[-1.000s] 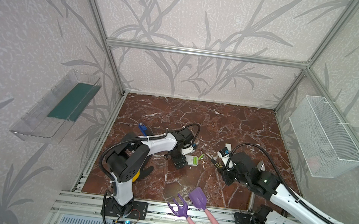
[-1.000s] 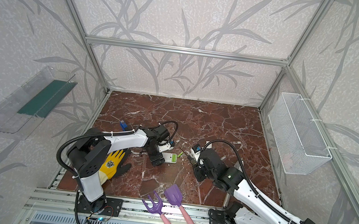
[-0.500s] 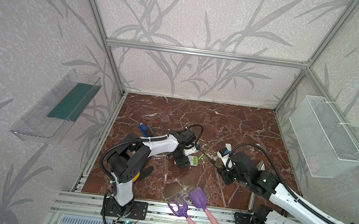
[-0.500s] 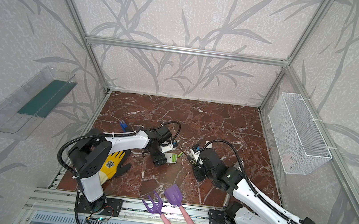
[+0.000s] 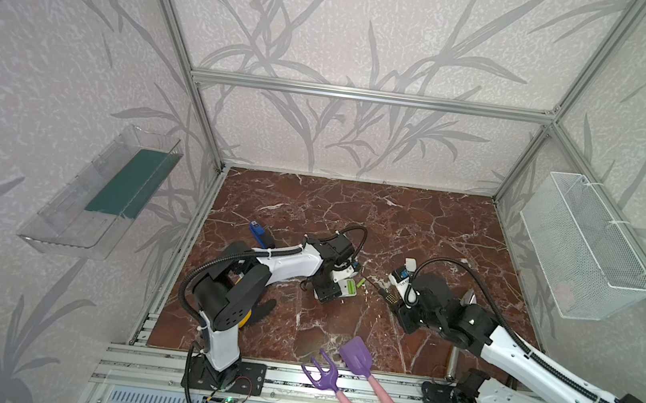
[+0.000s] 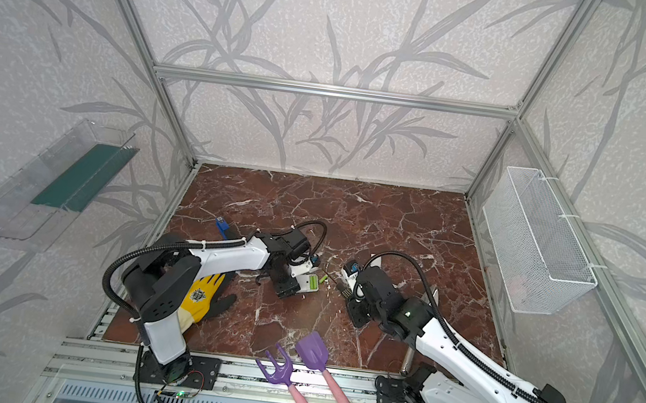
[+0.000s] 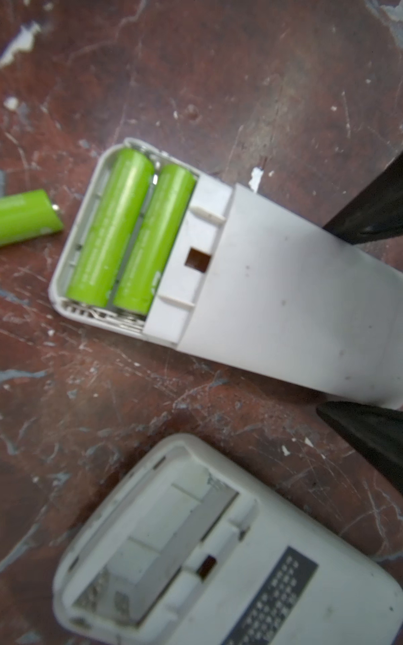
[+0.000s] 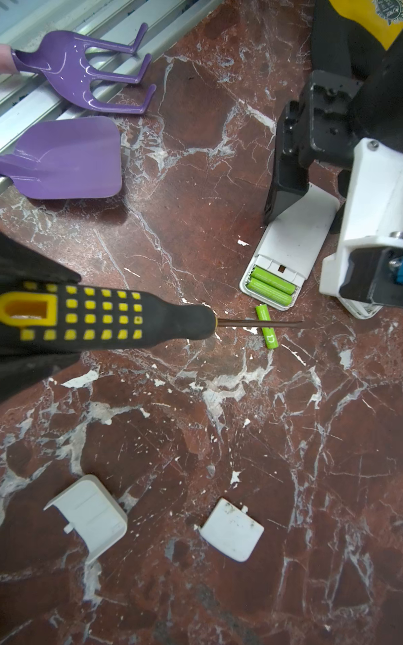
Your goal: Unload the batteries from the remote control
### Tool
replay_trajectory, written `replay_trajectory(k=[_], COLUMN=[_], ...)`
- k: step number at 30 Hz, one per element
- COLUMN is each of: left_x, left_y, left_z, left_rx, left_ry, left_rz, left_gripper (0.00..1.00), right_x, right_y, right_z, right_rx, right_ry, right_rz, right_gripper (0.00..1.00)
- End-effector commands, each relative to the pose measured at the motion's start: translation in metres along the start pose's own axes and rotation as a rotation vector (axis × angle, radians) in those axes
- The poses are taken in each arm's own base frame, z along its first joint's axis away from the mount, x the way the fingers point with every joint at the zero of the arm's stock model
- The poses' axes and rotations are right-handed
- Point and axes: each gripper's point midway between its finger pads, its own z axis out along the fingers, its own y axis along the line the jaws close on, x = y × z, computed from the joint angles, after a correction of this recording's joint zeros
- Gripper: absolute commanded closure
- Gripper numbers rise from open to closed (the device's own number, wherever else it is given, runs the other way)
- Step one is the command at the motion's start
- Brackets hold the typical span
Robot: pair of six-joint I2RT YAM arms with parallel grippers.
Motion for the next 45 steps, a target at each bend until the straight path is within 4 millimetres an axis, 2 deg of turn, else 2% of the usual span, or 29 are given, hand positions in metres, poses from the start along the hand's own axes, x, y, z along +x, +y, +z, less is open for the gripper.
replay_trajectory(k=[1, 6, 14, 23, 31, 45], left_x=[0.030, 0.028, 0.025, 0.024, 0.024, 0.023], left_y=[-0.001, 0.003, 0.007, 0.005, 0.005, 0.005], left_z=[0.004, 0.004, 0.004, 0.003, 0.003, 0.002], left_rx=[-0.022, -0.042, -0.065, -0.058, -0.055, -0.057], left_ry=[0.100, 0.087, 0.072, 0.059, 0.059, 0.058], left_rz=[0.012, 0.002, 0.016, 0.034, 0.037, 0.040], left_gripper=[0.33, 0.40, 0.45, 0.46, 0.46, 0.47], right_x=[-0.011, -0.007, 0.000, 0.003, 0.004, 0.016], right_y=[0.006, 0.009, 0.020, 0.025, 0.034, 0.035], right_z=[-0.007, -0.008, -0.006, 0.007, 0.007, 0.012], right_rx=[-0.024, -0.034, -0.010, 0.008, -0.029, -0.020], right_ry=[-0.015, 0.011, 0.043, 0.038, 0.032, 0.088], right_rz=[-0.013, -0.019, -0.069, -0.102, -0.112, -0.104], right_gripper=[1.00, 1.00, 1.00, 1.00, 1.00, 1.00])
